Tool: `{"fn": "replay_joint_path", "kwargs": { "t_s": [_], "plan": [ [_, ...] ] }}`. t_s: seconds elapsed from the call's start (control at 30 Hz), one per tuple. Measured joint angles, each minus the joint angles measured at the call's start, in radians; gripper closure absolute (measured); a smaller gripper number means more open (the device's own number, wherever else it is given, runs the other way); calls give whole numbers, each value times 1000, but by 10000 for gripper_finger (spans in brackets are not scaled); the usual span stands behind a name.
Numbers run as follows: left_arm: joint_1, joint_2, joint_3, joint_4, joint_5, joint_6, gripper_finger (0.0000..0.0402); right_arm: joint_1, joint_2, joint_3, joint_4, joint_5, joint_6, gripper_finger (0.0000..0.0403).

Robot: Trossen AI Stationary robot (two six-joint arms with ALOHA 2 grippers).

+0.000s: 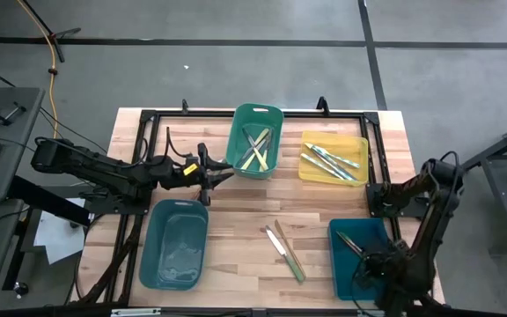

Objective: Sort silverware by color (type)
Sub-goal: Put the gold knife into the right blue bin, then put the green knife into the left blue bin

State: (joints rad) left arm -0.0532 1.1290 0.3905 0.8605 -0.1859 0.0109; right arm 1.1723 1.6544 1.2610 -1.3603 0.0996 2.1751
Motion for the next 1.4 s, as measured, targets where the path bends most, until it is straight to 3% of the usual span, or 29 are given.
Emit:
{"fn": "replay_joint_path", "kwargs": {
  "t_s": [0.47,0.9,1.07,1.23,1.4],
  "plan": [
    [0,0,1,6,0,0,300,-40,212,-1,71,-36,-89,392],
    [0,0,1,6,0,0,300,-41,217,-1,66,-76,-92,385],
    [0,0,1,6,0,0,300,-41,154,-1,59,-114,-88,337],
    [0,-3,1,4,0,0,300,-58,10,0,51,66,-74,256],
    [0,-5,1,3,1,-8,300,-101,-98,0,31,446,-116,194]
  ]
}}
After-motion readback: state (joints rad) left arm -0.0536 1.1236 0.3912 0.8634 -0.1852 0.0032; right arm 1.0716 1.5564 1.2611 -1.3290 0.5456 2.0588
